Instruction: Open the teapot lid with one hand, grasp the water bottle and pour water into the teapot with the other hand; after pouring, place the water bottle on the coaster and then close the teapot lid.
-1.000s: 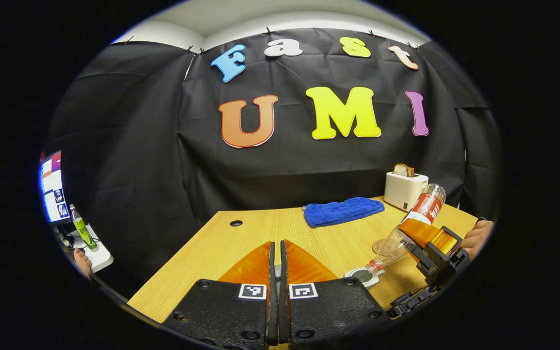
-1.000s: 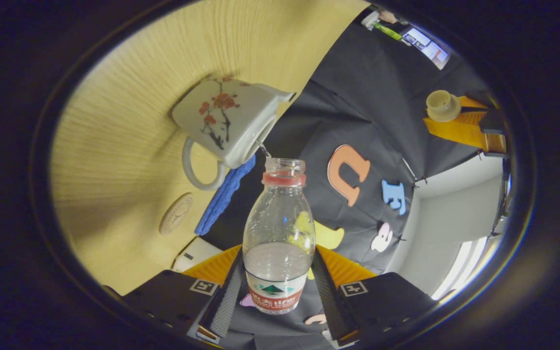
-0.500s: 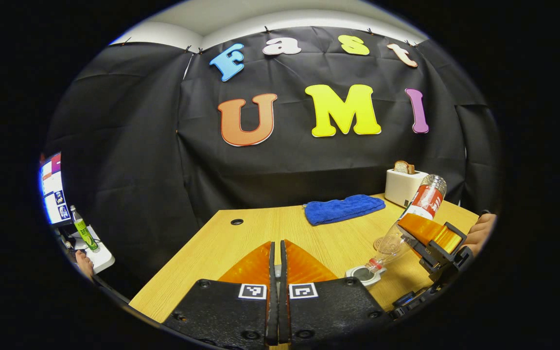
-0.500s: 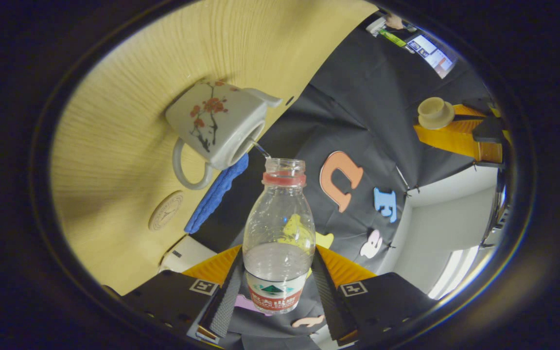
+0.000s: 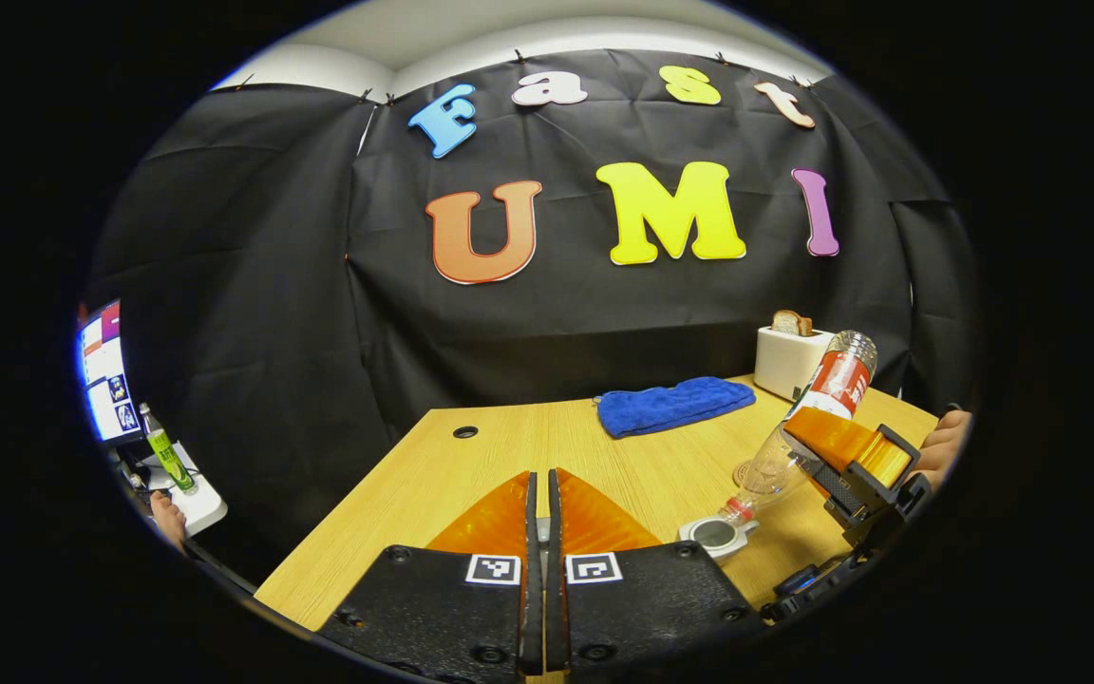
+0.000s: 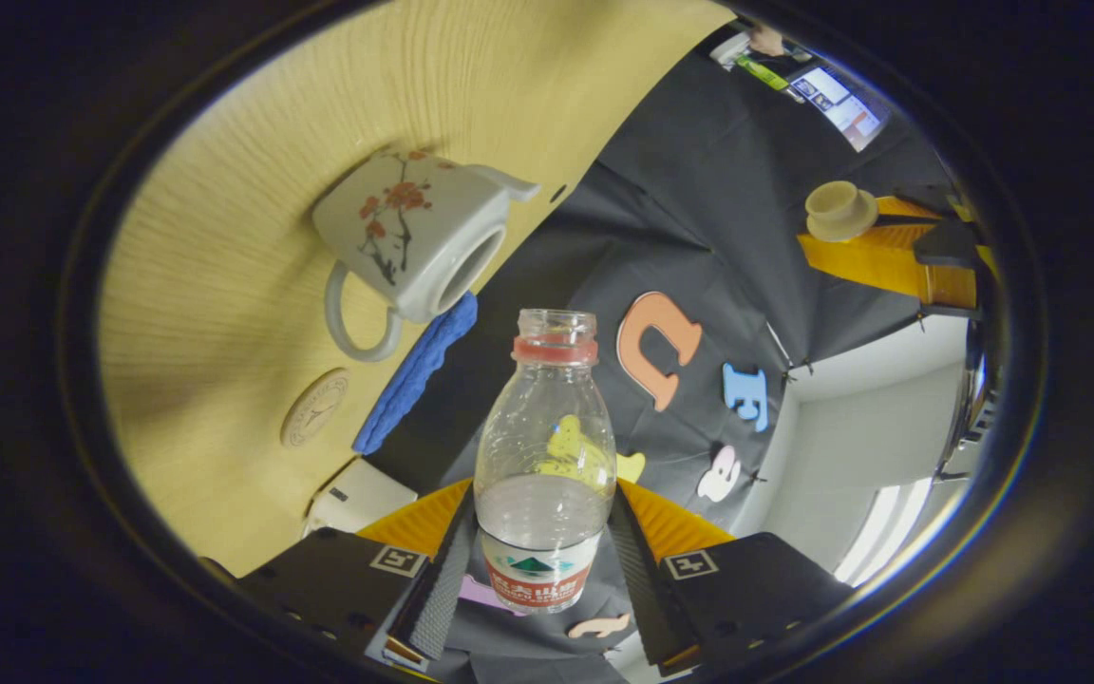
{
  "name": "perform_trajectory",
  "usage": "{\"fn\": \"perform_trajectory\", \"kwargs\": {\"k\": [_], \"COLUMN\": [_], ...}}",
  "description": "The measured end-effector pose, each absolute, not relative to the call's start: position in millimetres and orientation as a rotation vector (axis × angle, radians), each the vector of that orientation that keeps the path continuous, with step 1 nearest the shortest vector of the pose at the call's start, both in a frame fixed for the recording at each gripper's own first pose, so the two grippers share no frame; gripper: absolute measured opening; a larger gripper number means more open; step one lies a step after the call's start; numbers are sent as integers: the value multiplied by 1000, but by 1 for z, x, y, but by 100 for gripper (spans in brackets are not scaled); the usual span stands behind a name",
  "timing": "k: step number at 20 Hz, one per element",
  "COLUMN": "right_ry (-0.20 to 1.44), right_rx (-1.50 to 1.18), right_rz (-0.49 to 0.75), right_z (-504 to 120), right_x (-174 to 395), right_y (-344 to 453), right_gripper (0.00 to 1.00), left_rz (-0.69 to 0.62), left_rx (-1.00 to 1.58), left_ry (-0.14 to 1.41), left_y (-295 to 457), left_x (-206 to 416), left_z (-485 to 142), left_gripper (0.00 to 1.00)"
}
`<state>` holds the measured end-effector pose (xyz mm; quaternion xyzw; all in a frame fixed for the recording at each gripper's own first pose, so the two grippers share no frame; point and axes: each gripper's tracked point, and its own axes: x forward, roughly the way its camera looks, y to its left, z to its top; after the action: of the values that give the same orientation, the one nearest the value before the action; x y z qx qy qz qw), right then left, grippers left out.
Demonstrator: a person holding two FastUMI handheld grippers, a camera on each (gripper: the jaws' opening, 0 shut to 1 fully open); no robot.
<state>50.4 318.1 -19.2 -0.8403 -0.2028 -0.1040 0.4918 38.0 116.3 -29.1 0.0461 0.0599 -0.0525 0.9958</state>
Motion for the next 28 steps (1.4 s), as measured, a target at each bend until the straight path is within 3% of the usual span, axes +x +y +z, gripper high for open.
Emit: {"fn": "perform_trajectory", "kwargs": {"k": [5,9,13,17,28], "right_ry": [-500,-427,-378,-310,-206], "right_rx": [-1888,-1641,-1527,-1437,-865], "right_rz": [-233,-142,-138,-141,-104], "right_z": [-15,-22,-27,-39,-38], "right_x": [47,45,43,47,58], "right_y": [308,297,279,253,192], "right_gripper": [78,75,79,76,78], "left_rz": [-103,-97,-90,-109,-102], "left_rx": [97,98,82,60,64], "left_ry": [134,132,125,96,101], "left_y": [116,117,117,111,110], "left_x": [38,38,37,33,34], "left_z": [-32,-32,-28,-19,-21], "left_gripper": [4,4,4,4,4]}}
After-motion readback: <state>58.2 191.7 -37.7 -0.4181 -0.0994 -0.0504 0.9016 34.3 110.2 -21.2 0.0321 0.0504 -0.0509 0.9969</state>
